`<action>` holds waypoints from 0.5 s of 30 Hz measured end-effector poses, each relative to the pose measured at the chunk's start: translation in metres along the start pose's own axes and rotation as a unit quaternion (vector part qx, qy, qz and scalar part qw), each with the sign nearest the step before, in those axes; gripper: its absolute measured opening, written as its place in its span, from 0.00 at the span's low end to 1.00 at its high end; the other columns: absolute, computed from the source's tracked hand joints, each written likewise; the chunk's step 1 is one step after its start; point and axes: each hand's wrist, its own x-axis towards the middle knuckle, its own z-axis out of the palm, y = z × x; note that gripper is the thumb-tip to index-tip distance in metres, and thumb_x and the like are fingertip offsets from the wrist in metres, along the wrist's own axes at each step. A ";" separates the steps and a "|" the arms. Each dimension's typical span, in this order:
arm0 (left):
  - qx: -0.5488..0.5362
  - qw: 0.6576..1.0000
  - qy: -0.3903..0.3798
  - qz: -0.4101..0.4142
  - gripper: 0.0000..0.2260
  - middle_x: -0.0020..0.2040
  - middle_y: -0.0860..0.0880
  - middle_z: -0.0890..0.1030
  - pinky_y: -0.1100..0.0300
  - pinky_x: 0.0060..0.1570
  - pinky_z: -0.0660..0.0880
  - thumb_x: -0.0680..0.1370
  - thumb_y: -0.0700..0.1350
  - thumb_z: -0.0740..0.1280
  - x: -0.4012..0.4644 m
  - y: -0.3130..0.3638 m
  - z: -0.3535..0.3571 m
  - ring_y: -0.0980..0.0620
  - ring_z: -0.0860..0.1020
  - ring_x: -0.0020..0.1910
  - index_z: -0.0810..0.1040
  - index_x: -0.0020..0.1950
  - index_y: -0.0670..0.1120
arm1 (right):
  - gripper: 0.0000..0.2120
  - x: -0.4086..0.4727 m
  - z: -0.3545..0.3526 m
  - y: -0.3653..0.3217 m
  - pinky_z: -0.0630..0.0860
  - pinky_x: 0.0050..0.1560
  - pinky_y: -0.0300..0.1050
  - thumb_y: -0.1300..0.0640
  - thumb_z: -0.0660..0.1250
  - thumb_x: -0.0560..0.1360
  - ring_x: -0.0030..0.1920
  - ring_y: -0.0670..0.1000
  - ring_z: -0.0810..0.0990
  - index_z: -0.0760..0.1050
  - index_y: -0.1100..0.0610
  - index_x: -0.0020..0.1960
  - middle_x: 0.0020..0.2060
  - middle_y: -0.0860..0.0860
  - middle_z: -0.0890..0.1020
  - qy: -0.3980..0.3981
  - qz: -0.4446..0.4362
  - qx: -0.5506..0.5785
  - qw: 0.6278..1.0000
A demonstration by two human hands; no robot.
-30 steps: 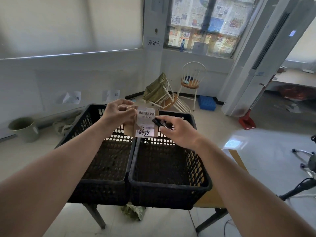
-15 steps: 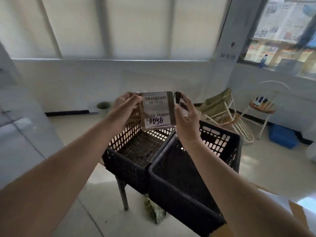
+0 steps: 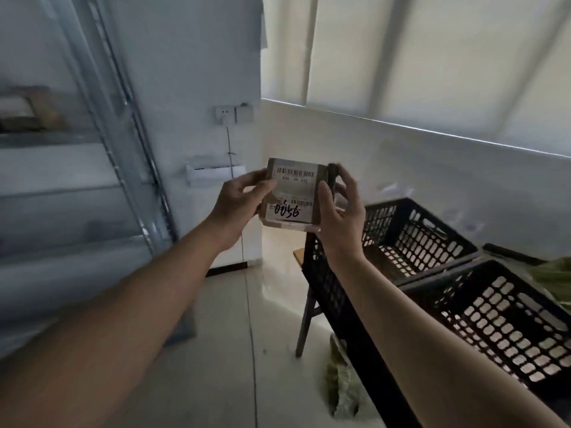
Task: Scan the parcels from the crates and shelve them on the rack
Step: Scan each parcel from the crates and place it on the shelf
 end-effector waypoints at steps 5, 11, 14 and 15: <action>0.069 0.995 0.058 0.035 0.17 0.56 0.55 0.87 0.60 0.48 0.83 0.81 0.47 0.72 -0.042 0.017 -0.084 0.53 0.86 0.54 0.81 0.58 0.72 | 0.23 -0.031 0.077 -0.003 0.87 0.52 0.58 0.55 0.68 0.85 0.59 0.54 0.84 0.71 0.48 0.79 0.65 0.51 0.77 -0.053 0.009 0.005 0.999; 0.128 0.983 0.116 0.063 0.29 0.65 0.48 0.82 0.52 0.52 0.85 0.81 0.42 0.72 -0.087 0.019 -0.194 0.51 0.84 0.61 0.70 0.78 0.62 | 0.20 -0.084 0.180 0.002 0.88 0.47 0.59 0.54 0.69 0.85 0.52 0.56 0.87 0.73 0.44 0.76 0.67 0.53 0.77 -0.124 0.013 0.018 0.992; 0.169 0.973 0.140 0.077 0.28 0.69 0.49 0.80 0.47 0.55 0.84 0.81 0.42 0.72 -0.111 0.021 -0.255 0.54 0.80 0.66 0.70 0.78 0.61 | 0.20 -0.118 0.237 0.004 0.88 0.45 0.59 0.54 0.69 0.85 0.50 0.53 0.87 0.73 0.43 0.74 0.67 0.52 0.77 -0.145 0.026 0.028 0.989; 0.175 0.970 0.148 0.079 0.28 0.69 0.49 0.80 0.47 0.55 0.84 0.81 0.42 0.72 -0.118 0.023 -0.276 0.56 0.80 0.66 0.71 0.78 0.60 | 0.19 -0.130 0.257 0.004 0.88 0.45 0.59 0.54 0.69 0.85 0.50 0.50 0.87 0.73 0.43 0.74 0.67 0.52 0.77 -0.146 0.026 0.029 0.988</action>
